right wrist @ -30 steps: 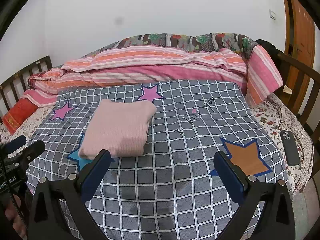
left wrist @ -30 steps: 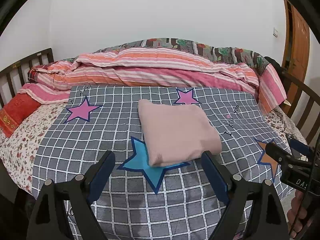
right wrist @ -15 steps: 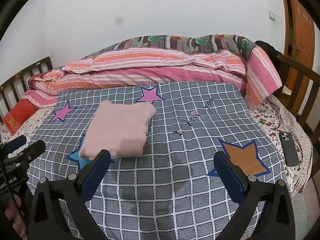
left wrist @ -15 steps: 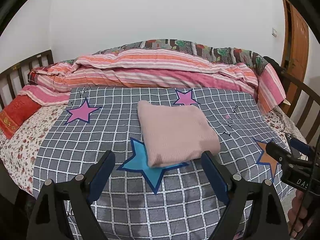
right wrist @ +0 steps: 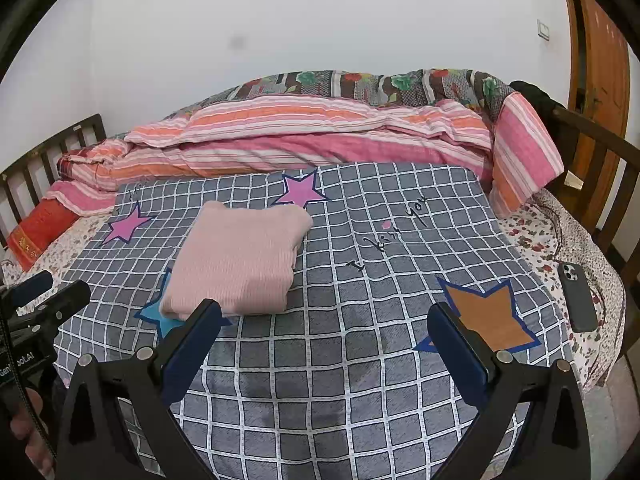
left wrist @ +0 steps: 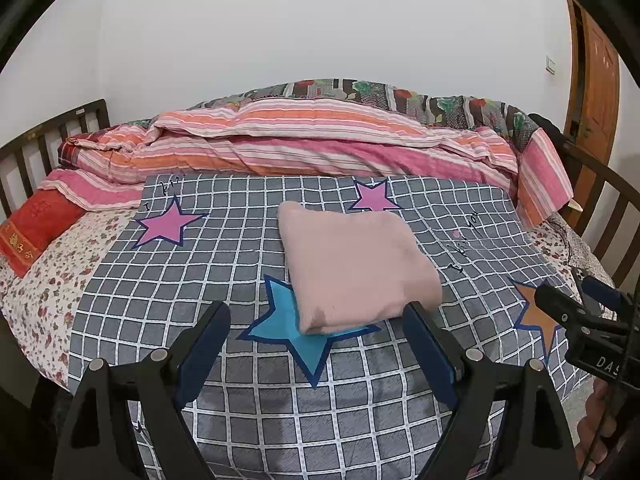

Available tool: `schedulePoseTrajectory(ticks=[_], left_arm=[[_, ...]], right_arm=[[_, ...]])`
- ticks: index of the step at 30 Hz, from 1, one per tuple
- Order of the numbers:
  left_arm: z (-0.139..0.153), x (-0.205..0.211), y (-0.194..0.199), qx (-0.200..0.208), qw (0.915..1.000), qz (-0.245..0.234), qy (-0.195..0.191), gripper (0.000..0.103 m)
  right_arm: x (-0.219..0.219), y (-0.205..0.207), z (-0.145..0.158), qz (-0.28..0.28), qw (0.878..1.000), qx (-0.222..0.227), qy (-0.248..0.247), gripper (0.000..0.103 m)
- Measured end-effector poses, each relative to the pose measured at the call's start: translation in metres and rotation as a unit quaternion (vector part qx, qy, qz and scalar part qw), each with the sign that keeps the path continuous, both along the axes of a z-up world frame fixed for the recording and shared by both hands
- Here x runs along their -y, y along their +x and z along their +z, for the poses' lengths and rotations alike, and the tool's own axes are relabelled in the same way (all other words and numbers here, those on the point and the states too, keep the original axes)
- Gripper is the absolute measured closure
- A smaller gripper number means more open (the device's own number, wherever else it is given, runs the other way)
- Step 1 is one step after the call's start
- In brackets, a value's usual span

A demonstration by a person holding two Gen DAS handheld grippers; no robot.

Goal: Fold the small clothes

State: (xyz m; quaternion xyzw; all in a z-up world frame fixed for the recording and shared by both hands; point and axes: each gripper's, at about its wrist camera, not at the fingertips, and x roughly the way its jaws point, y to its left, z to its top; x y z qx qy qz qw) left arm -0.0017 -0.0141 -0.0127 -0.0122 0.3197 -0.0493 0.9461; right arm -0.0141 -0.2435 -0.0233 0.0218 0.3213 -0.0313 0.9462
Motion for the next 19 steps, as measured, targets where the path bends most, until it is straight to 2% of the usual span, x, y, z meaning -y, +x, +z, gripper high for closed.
schedulePoseTrajectory(ticks=[19], left_arm=[[0.0064,-0.0041,-0.0029,0.009,1.0000,0.001,0.000,0.016]], right_arm=[[-0.0032,-0.0019,0.0031,0.003,1.000,0.002,-0.004,0.002]])
